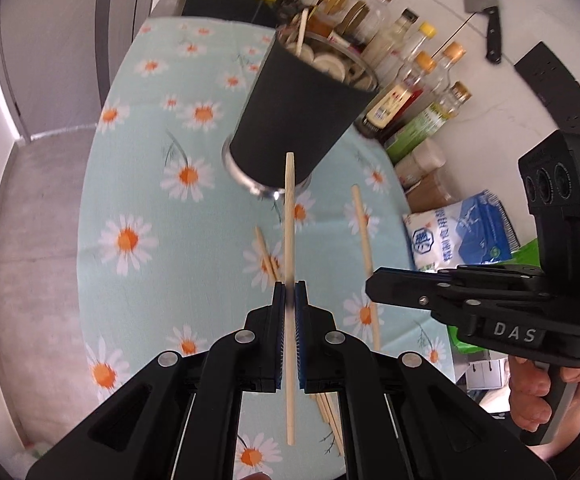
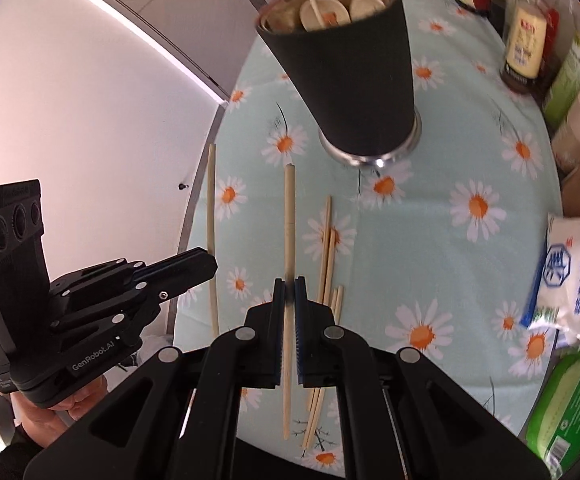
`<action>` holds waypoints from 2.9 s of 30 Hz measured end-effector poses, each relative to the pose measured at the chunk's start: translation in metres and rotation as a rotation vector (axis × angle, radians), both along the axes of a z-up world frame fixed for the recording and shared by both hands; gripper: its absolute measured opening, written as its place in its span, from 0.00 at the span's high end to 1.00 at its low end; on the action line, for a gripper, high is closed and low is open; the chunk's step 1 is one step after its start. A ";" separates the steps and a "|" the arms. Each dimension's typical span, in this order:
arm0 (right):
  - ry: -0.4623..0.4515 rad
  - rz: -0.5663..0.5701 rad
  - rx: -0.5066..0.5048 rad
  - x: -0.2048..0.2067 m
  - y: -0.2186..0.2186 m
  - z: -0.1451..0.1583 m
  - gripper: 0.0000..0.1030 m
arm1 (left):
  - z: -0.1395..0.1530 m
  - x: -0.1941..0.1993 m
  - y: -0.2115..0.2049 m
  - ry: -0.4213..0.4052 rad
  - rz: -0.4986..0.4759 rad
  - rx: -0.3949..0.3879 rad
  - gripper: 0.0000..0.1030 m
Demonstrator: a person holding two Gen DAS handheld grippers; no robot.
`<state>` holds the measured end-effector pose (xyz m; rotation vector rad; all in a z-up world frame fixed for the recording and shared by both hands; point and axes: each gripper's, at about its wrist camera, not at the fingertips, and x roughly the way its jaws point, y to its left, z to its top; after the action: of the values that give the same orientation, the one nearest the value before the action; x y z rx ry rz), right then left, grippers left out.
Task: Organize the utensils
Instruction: 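Carry both chopsticks upright over the black holder with both grippers, then open both grippers to drop the chopsticks into the black holder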
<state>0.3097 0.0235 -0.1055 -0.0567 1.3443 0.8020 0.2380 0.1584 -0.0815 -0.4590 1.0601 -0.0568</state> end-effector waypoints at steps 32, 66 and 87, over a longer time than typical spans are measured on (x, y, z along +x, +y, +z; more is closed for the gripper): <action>-0.618 -0.210 0.508 0.095 -0.022 0.136 0.94 | 0.143 0.080 0.041 -0.728 -0.005 0.099 0.96; -0.541 -0.315 0.491 0.141 -0.018 0.079 0.68 | 0.069 0.134 0.035 -0.598 -0.043 0.084 0.94; -0.465 -0.338 0.536 0.083 -0.060 0.090 0.59 | 0.090 0.065 0.026 -0.641 -0.015 0.083 0.45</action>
<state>0.3923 -0.0361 -0.0153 0.3764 0.6483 0.7760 0.3035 0.1845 0.0081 -0.3234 0.4339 -0.1610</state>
